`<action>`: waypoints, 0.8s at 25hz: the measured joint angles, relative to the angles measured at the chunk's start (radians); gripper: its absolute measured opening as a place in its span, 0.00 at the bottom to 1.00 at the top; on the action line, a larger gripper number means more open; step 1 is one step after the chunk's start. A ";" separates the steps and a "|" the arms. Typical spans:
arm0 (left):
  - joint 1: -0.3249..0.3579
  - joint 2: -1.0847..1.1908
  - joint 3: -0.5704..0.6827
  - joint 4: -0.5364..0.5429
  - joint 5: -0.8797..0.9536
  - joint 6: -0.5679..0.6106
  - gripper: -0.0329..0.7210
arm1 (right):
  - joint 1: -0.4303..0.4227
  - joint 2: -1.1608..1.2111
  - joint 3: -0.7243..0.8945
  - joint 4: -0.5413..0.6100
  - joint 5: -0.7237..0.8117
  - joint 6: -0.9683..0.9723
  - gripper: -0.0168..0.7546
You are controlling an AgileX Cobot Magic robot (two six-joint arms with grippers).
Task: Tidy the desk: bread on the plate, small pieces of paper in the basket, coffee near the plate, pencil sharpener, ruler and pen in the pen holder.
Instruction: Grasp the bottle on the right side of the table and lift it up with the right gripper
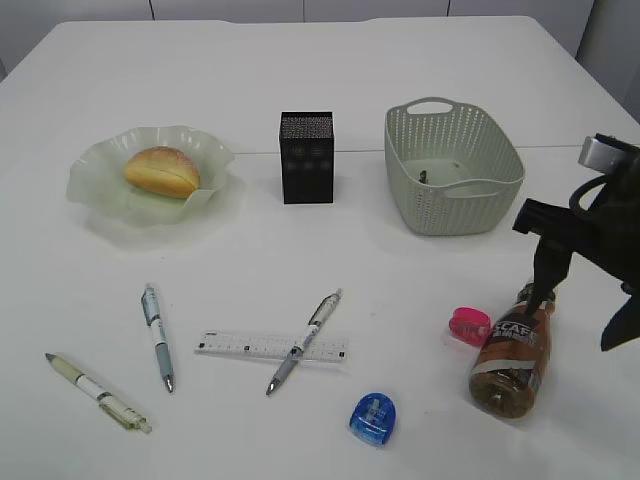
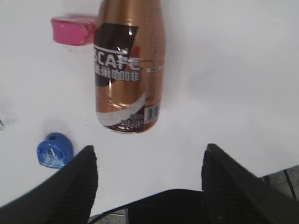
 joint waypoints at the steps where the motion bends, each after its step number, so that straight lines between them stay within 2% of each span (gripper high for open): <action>1: 0.000 0.000 0.000 0.002 0.000 0.000 0.69 | 0.000 0.000 0.000 0.002 -0.022 0.000 0.72; 6: 0.000 0.000 0.000 0.006 0.000 0.002 0.69 | 0.000 0.002 0.000 0.008 -0.100 0.000 0.71; 16: 0.000 0.000 0.000 0.012 0.000 0.004 0.69 | 0.004 0.069 0.000 0.014 -0.103 0.000 0.71; 20: 0.000 0.000 0.000 0.012 0.000 0.004 0.69 | 0.032 0.104 0.000 0.014 -0.106 0.000 0.71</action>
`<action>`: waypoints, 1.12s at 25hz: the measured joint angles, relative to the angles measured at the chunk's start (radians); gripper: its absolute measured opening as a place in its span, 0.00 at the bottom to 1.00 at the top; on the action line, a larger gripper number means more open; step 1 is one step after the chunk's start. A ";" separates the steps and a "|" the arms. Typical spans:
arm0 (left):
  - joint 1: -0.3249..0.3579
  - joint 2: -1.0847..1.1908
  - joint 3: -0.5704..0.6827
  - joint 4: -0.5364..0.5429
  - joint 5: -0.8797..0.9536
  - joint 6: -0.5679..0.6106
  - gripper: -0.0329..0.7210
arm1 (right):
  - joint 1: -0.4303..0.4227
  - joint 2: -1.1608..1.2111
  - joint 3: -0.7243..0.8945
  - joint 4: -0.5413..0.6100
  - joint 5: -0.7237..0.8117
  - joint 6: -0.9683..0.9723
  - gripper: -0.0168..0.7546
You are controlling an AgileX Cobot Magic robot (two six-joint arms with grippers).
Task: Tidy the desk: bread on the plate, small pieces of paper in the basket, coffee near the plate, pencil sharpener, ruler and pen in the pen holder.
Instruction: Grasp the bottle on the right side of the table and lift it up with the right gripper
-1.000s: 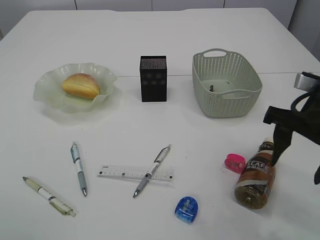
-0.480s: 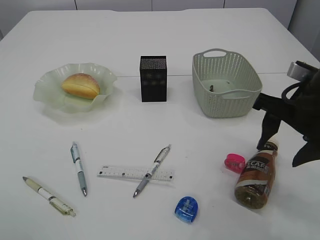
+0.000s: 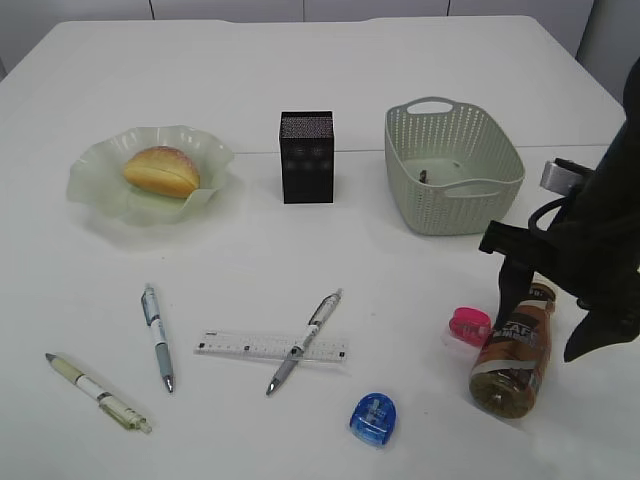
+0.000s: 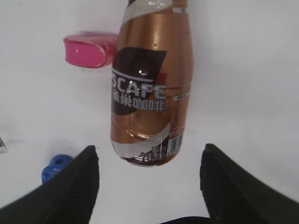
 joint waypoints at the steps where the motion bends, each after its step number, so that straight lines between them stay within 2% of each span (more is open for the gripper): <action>1: 0.000 0.000 0.000 0.000 0.000 0.000 0.69 | 0.010 0.007 -0.002 0.000 -0.004 0.000 0.71; 17: 0.000 0.000 0.000 0.006 0.000 0.000 0.69 | 0.019 0.017 -0.006 -0.002 -0.037 0.000 0.71; 21: 0.000 0.000 0.000 0.009 0.000 0.000 0.69 | 0.019 0.017 -0.006 -0.006 -0.037 0.000 0.80; 28: 0.000 0.000 0.000 0.009 0.000 0.000 0.69 | 0.020 0.050 -0.007 -0.006 -0.031 0.000 0.82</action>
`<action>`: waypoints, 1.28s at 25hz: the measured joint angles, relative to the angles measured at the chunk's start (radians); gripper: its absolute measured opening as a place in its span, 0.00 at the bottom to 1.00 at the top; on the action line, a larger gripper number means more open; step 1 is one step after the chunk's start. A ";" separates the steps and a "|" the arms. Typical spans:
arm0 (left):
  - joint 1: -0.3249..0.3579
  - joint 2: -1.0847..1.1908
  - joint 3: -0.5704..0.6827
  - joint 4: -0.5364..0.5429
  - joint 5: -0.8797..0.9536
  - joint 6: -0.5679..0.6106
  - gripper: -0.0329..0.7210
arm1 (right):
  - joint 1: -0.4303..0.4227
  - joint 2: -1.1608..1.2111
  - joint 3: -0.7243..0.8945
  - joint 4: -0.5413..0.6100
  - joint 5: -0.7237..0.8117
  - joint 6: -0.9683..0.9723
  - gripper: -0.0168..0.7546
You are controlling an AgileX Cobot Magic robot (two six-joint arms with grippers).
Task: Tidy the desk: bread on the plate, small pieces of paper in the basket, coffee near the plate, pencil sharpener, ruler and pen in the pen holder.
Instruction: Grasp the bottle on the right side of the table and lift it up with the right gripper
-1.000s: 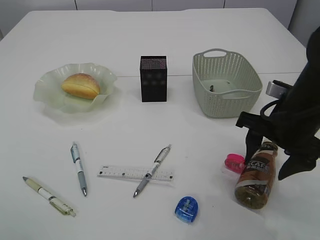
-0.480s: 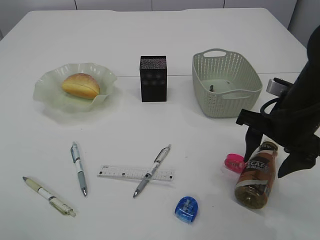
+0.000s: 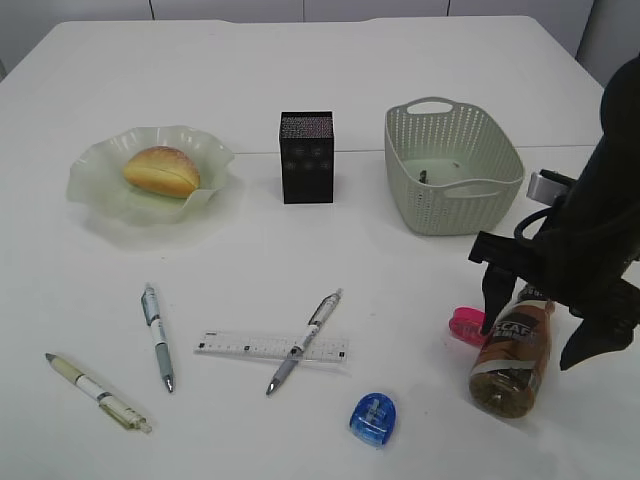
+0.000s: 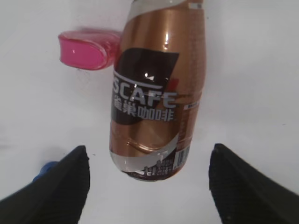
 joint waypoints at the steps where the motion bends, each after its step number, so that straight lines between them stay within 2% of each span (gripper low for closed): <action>1: 0.000 0.000 0.000 0.000 0.000 0.000 0.69 | 0.002 0.011 0.000 0.004 0.002 0.000 0.82; 32: 0.000 0.000 0.000 0.011 0.000 0.000 0.69 | 0.002 0.092 -0.002 0.029 -0.047 0.000 0.80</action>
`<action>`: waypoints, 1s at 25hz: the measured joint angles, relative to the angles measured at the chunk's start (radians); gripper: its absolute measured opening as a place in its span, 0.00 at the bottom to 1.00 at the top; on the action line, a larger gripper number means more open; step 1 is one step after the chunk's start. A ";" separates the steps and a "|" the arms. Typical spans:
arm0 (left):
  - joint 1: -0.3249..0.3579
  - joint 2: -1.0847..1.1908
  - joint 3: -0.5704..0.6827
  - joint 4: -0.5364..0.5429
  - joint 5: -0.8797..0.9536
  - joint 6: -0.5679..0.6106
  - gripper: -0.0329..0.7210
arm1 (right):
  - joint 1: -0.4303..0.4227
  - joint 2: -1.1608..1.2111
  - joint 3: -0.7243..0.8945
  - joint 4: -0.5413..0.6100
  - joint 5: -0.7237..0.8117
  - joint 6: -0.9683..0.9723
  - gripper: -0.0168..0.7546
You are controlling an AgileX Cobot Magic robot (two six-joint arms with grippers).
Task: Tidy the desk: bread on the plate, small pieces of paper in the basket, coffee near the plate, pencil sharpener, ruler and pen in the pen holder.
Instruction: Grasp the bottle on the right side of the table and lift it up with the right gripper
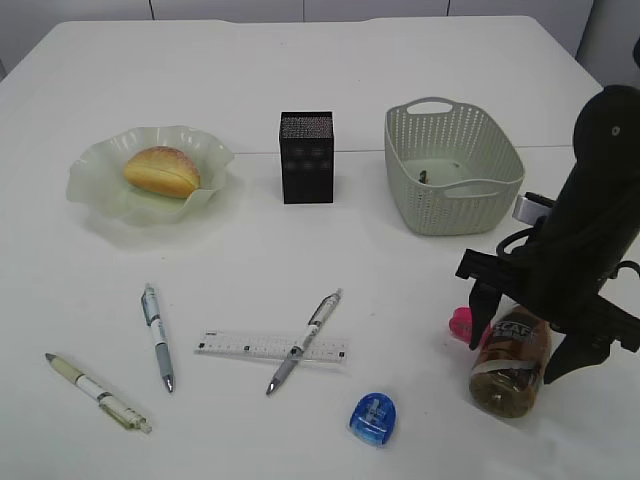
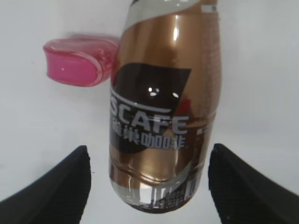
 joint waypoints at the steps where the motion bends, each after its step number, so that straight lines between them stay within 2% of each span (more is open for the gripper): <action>1: 0.000 0.000 0.000 0.002 0.000 0.000 0.69 | 0.000 0.005 0.000 0.005 0.000 0.000 0.80; 25: 0.000 0.000 0.000 0.008 0.000 0.000 0.69 | 0.000 0.014 0.000 -0.022 0.006 0.000 0.80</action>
